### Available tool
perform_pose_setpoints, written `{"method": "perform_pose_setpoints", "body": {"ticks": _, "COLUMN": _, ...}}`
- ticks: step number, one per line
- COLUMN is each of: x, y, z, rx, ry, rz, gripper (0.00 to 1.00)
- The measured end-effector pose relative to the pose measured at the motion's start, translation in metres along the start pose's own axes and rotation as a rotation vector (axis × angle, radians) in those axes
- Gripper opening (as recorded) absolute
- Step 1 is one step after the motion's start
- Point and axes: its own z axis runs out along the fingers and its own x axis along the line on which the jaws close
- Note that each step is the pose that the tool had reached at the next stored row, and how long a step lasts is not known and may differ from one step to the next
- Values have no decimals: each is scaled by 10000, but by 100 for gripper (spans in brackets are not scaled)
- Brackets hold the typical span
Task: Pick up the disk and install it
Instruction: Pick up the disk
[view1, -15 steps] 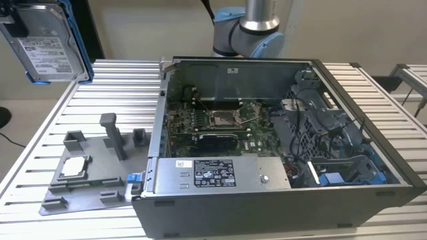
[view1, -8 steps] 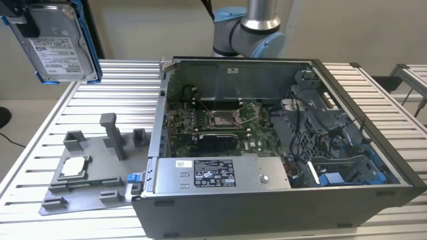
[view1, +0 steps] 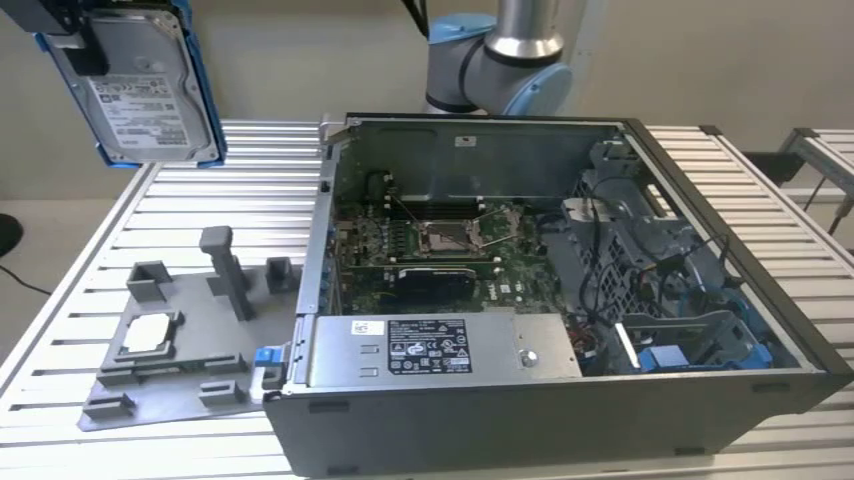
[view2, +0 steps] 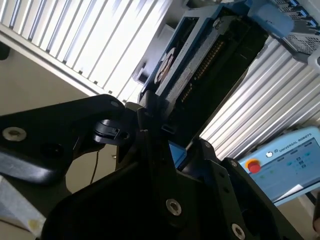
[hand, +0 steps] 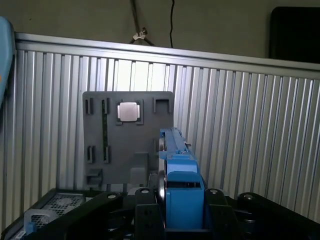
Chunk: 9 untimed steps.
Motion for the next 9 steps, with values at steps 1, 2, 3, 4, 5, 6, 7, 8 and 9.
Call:
{"method": "perform_pose_setpoints", "body": {"ticks": 1, "x": 2, "y": -26, "z": 0, "rx": 0, "ry": 0, "rz": 0, "gripper": 0}}
{"method": "perform_pose_setpoints", "body": {"ticks": 2, "x": 3, "y": -49, "z": -1, "rx": 0, "ry": 0, "rz": 1, "gripper": 0}}
{"method": "perform_pose_setpoints", "body": {"ticks": 3, "x": 5, "y": -77, "z": -1, "rx": 1, "ry": 0, "rz": 0, "gripper": 0}}
{"method": "perform_pose_setpoints", "body": {"ticks": 4, "x": 7, "y": -102, "z": -1, "rx": 2, "ry": 0, "rz": 0, "gripper": 0}}
{"method": "perform_pose_setpoints", "body": {"ticks": 5, "x": 9, "y": -128, "z": -1, "rx": 4, "ry": 1, "rz": 0, "gripper": 0}}
{"method": "perform_pose_setpoints", "body": {"ticks": 6, "x": 11, "y": -156, "z": -1, "rx": 5, "ry": 1, "rz": -1, "gripper": 0}}
{"method": "perform_pose_setpoints", "body": {"ticks": 7, "x": 13, "y": -188, "z": -2, "rx": 7, "ry": 2, "rz": -1, "gripper": 0}}
{"method": "perform_pose_setpoints", "body": {"ticks": 8, "x": 15, "y": -220, "z": -3, "rx": 9, "ry": 2, "rz": -1, "gripper": 0}}
{"method": "perform_pose_setpoints", "body": {"ticks": 9, "x": 18, "y": -255, "z": -3, "rx": 12, "ry": 1, "rz": -1, "gripper": 0}}
